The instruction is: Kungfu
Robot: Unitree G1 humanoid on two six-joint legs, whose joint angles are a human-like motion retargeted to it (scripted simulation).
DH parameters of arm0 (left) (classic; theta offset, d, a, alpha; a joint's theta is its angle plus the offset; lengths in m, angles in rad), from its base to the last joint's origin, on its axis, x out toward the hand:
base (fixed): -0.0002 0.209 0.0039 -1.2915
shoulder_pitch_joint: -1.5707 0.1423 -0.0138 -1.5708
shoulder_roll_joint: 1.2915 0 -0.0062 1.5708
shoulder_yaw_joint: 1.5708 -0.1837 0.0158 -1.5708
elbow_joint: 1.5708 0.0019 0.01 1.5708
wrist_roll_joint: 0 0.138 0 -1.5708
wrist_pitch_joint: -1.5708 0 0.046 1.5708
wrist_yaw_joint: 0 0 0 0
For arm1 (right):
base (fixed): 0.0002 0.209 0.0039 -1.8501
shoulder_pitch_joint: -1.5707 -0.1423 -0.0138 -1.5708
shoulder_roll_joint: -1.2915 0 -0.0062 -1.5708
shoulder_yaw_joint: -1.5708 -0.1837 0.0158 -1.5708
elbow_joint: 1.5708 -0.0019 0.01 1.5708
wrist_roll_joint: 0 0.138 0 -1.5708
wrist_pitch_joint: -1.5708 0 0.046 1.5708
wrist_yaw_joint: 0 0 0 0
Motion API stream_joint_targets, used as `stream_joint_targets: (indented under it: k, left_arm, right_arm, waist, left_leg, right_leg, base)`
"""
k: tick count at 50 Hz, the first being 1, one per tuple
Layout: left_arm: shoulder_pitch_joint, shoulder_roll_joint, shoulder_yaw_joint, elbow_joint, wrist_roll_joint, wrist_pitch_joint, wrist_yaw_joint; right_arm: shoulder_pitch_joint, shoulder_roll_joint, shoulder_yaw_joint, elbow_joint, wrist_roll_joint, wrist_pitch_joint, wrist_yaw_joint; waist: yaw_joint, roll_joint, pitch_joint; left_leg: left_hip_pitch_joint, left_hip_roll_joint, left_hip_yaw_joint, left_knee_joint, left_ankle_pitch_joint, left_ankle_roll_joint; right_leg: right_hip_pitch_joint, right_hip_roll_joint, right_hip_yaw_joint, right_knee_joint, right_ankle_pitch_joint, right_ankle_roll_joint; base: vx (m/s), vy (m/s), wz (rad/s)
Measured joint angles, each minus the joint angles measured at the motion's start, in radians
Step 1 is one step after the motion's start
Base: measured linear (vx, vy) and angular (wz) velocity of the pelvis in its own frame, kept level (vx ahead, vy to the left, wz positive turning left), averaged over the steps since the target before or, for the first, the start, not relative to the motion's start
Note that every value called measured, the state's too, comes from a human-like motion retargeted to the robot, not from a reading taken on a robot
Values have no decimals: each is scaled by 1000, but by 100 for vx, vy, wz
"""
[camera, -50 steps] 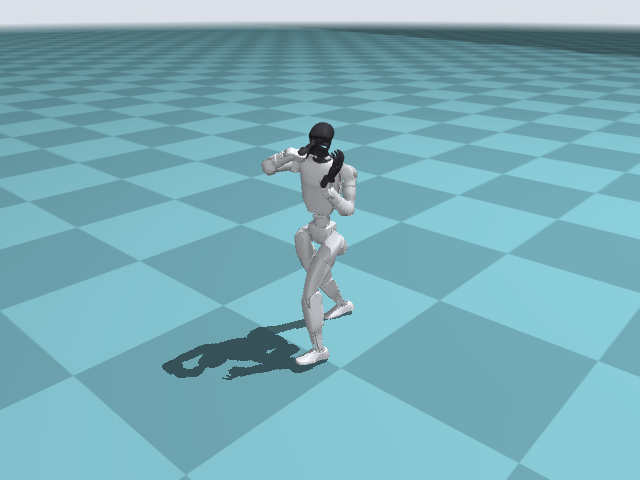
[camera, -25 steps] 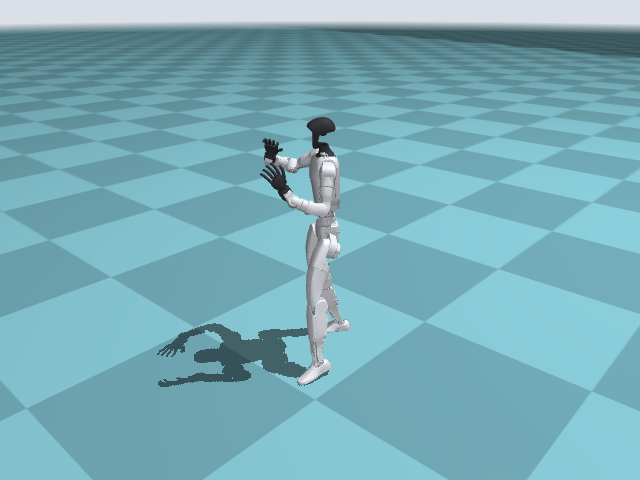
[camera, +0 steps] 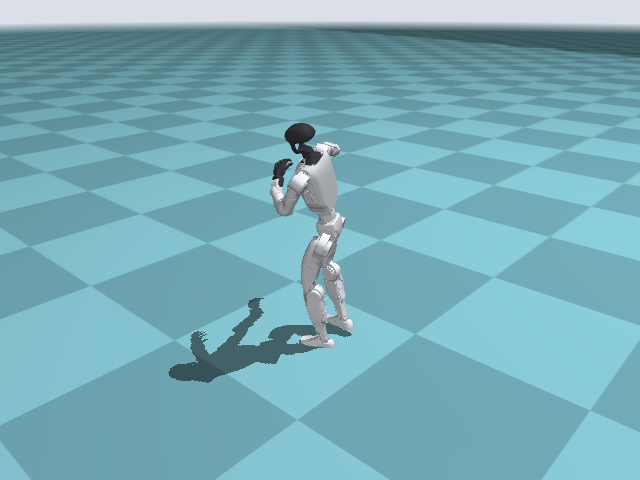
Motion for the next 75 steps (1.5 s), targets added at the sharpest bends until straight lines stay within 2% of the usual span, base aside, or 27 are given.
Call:
stream_joint_targets:
  k: [2,3,4,5,8,10,13,15,17,18,20,21,22,25,28,33,35,38,42,48,50,52,54,60,65,70,75]
  left_arm:
    - [10,-12,12,29,9,-71,3]
    - [24,-32,16,58,22,-104,31]
    - [42,-56,16,95,30,-125,60]
    - [61,-83,14,135,37,-140,90]
    - [110,-132,-34,232,-2,-160,103]
    - [143,-156,-69,260,-34,-171,100]
    - [172,-147,-85,254,-34,-172,137]
    - [185,-82,-58,235,-27,-176,182]
    - [217,-14,-26,231,-27,-189,208]
    - [237,-5,-15,238,-24,-192,220]
    - [260,-14,-1,292,-28,-204,228]
    - [272,-17,0,328,-46,-204,210]
    - [285,-17,10,365,-67,-201,186]
    - [339,-20,117,475,-119,-179,51]
    - [405,-23,187,520,-120,-158,6]
    - [514,54,280,562,-173,-172,10]
    - [560,88,309,580,-206,-173,8]
    - [611,113,346,620,-248,-161,-6]
    - [592,99,326,678,-309,-137,13]
    - [435,125,216,650,-188,-113,33]
    - [385,139,193,615,-103,-112,39]
    - [326,121,159,597,-23,-103,78]
    - [272,69,134,625,31,-93,138]
    - [-33,-120,164,980,41,-82,304]
    - [-273,-183,125,1163,133,118,273]
    - [-303,-204,174,1105,290,270,239]
    - [-189,-68,193,855,248,277,37]
  right_arm:
    - [31,38,40,15,71,-29,49]
    - [42,58,72,15,99,-24,64]
    - [54,80,78,15,95,-12,71]
    - [67,104,72,15,75,5,74]
    - [136,167,1,15,-63,63,76]
    - [182,170,-2,15,-112,127,78]
    - [210,161,-47,15,-114,273,59]
    - [186,198,-61,15,-82,338,36]
    - [173,253,-27,15,-19,336,53]
    - [169,268,-8,15,8,335,71]
    - [174,300,-16,15,46,343,108]
    - [191,328,-33,15,71,324,128]
    - [207,360,-46,15,98,307,135]
    - [261,462,-83,15,160,282,104]
    - [350,532,-117,15,207,289,112]
    - [498,664,-137,15,305,290,105]
    - [547,700,-143,15,327,277,106]
    - [582,716,-161,15,302,266,120]
    - [527,660,-154,15,259,269,91]
    - [353,566,-92,-31,189,210,40]
    - [312,573,-65,-83,183,175,17]
    - [271,576,-50,-136,206,142,-8]
    - [203,578,-37,-175,228,112,-25]
    - [-158,574,97,-255,240,43,59]
    - [-298,588,177,-353,310,-42,222]
    - [-362,588,233,-403,427,-24,338]
    - [-347,635,289,-511,771,-111,664]
  waist:
    - [-8,56,4]
    - [42,68,15]
    - [91,77,24]
    - [138,83,31]
    - [-37,310,64]
    - [-124,436,111]
    - [-251,484,191]
    - [-293,481,242]
    - [-304,546,273]
    - [-275,565,270]
    - [-293,578,262]
    - [-346,571,277]
    - [-385,569,291]
    - [-339,568,289]
    - [-239,504,193]
    - [-128,321,35]
    - [-93,265,-10]
    - [-47,222,-43]
    - [-107,275,9]
    - [-262,322,102]
    - [-247,327,102]
    - [-224,300,92]
    - [-195,298,84]
    - [-354,396,228]
    - [-403,440,257]
    - [-389,486,277]
    - [-370,526,299]
  left_leg:
    - [-52,83,-49,39,-31,-5]
    - [-62,121,-20,56,-34,2]
    - [-58,159,18,64,-37,2]
    - [-47,198,61,67,-42,0]
    - [-173,260,-164,104,-54,42]
    - [-224,267,-276,105,-33,66]
    - [-169,87,-351,118,-60,148]
    - [-124,72,-339,72,-59,183]
    - [-166,191,-358,34,-40,172]
    - [-182,209,-334,59,-59,195]
    - [-221,139,-347,153,-123,244]
    - [-232,123,-396,160,-115,226]
    - [-246,127,-435,168,-109,203]
    - [-278,261,-413,186,-115,132]
    - [-231,270,-301,186,-139,103]
    - [-118,192,-77,138,-154,42]
    - [-74,147,-26,119,-160,21]
    - [-22,114,66,94,-172,6]
    - [24,121,110,88,-181,-14]
    - [147,125,184,51,-187,-73]
    - [165,192,248,41,-176,-140]
    - [196,179,307,48,-198,-181]
    - [211,180,355,29,-184,-222]
    - [164,166,293,-26,-121,-243]
    - [109,94,203,-100,-113,-243]
    - [90,48,179,-128,-120,-243]
    - [57,22,145,-114,-121,-243]
  right_leg:
    - [-118,13,-75,282,55,53]
    - [-205,39,2,455,41,107]
    - [-284,26,60,613,37,112]
    - [-359,-6,108,763,40,93]
    - [-387,-350,-56,854,154,-145]
    - [-352,-509,8,640,367,-281]
    - [-180,-864,181,86,394,-324]
    - [-57,-953,123,-302,527,-324]
    - [-77,-831,188,-493,640,-324]
    - [-140,-822,186,-473,643,-324]
    - [-278,-945,178,-141,537,-324]
    - [-314,-936,214,62,481,-324]
    - [-348,-900,231,237,446,-324]
    - [-418,-614,181,462,497,-291]
    - [-413,-474,138,493,496,-227]
    - [-324,-412,19,286,483,-127]
    - [-304,-379,61,176,453,-141]
    - [-276,-394,58,31,413,-236]
    - [-215,-384,62,-117,329,-323]
    - [-101,-463,-89,-181,156,-324]
    - [-112,-412,-171,-219,127,-305]
    - [-155,-442,-110,-255,339,-191]
    - [-275,-471,12,-168,417,-119]
    - [-537,-477,115,98,279,-139]
    - [-672,-541,147,198,220,-131]
    - [-741,-576,184,239,202,-122]
    - [-738,-603,185,230,208,-108]
  base:
    - [-14,-25,-49]
    - [-17,-14,-190]
    - [-17,-5,-256]
    - [-12,1,-87]
    - [1,6,192]
    - [8,23,232]
    - [6,51,192]
    - [-16,21,-27]
    - [-26,-14,-145]
    - [-2,-7,-119]
    - [16,-2,47]
    - [1,-27,173]
    - [-17,-56,118]
    - [-4,-61,-95]
    - [19,-33,-108]
    - [19,-45,-66]
    - [19,-39,-57]
    - [9,-46,-74]
    - [-11,-38,-25]
    - [-6,-45,-31]
    - [-12,-117,-128]
    - [-1,-89,-107]
    - [-14,-72,-122]
    - [-23,-20,-40]
    - [-12,-12,48]
    - [1,1,19]
    - [-2,10,35]
